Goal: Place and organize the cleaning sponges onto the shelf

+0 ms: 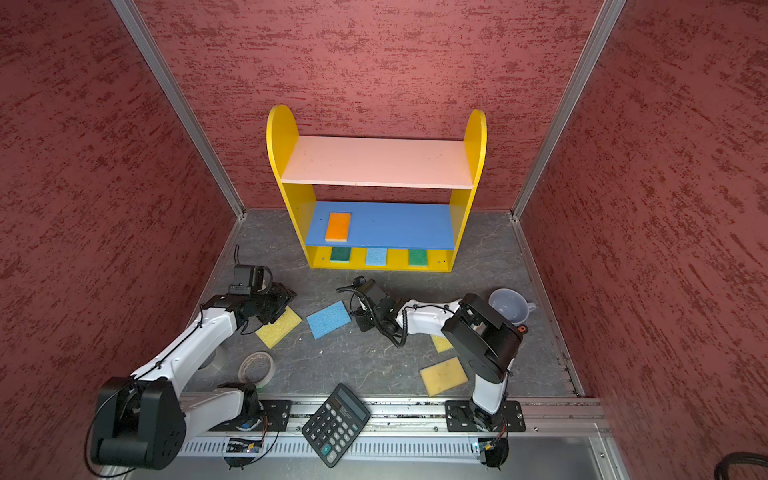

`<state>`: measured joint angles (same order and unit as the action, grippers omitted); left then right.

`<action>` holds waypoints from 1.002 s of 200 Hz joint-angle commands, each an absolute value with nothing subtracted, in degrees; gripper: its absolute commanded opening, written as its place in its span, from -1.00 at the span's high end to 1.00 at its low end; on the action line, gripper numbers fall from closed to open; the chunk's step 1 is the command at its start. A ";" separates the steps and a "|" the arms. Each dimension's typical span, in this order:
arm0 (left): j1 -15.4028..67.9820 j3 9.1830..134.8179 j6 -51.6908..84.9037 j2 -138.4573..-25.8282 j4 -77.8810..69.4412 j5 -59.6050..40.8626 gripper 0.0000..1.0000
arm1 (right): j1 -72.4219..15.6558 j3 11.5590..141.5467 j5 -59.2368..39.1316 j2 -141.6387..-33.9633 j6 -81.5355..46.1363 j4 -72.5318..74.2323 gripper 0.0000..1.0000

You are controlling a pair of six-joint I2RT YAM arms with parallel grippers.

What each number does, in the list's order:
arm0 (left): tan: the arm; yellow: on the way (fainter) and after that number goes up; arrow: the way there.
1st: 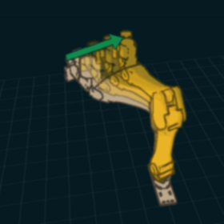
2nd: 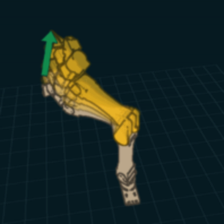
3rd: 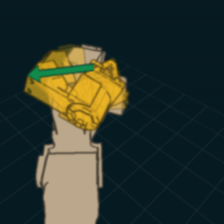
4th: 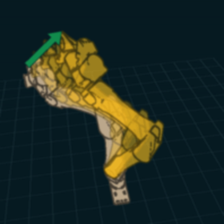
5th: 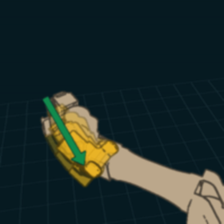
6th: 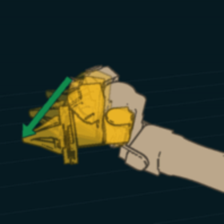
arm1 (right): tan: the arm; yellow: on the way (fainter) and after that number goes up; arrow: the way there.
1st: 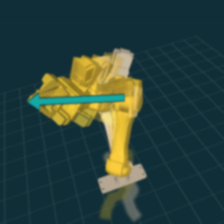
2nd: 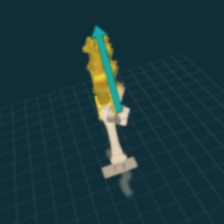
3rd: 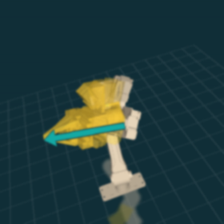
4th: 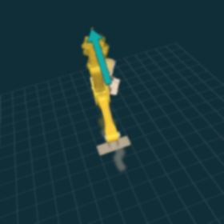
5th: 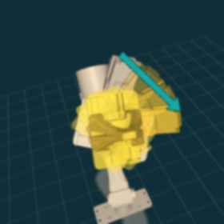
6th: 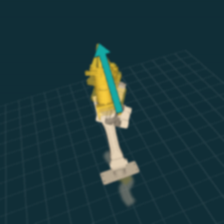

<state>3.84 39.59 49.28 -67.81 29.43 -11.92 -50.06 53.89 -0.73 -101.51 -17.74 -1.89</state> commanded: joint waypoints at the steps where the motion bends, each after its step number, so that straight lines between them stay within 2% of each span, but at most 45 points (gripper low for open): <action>1: 4.56 41.80 49.14 -69.62 28.20 -11.63 -0.19 | -49.84 55.41 -1.84 -99.15 -19.59 0.66 0.62; 30: 5.34 41.45 49.58 -70.05 27.12 -11.37 -0.18 | -50.17 58.96 -7.22 -101.05 -21.83 2.79 0.57; 76: 5.92 42.49 49.38 -71.27 27.36 -11.07 -0.19 | -52.96 67.05 -9.45 -108.22 -23.16 2.29 0.40; 97: 6.08 42.64 49.32 -72.01 27.37 -11.08 -0.20 | -54.29 68.79 -10.94 -110.44 -24.18 3.13 0.38; 125: 6.53 42.34 49.68 -72.86 26.25 -11.69 -0.19 | -54.49 68.58 -11.72 -112.33 -25.49 3.42 0.38; 167: 6.93 42.10 49.55 -74.55 24.71 -12.21 -0.19 | -54.10 65.55 -7.80 -112.59 -24.39 0.00 0.36; 200: 7.23 42.30 48.99 -76.35 23.89 -13.41 -0.19 | -52.46 60.80 -5.42 -109.18 -20.66 -1.67 0.38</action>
<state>6.63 41.47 49.30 -75.31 25.36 -12.25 -53.80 64.45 -9.08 -112.20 -23.62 0.73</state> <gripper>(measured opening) 0.596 0.311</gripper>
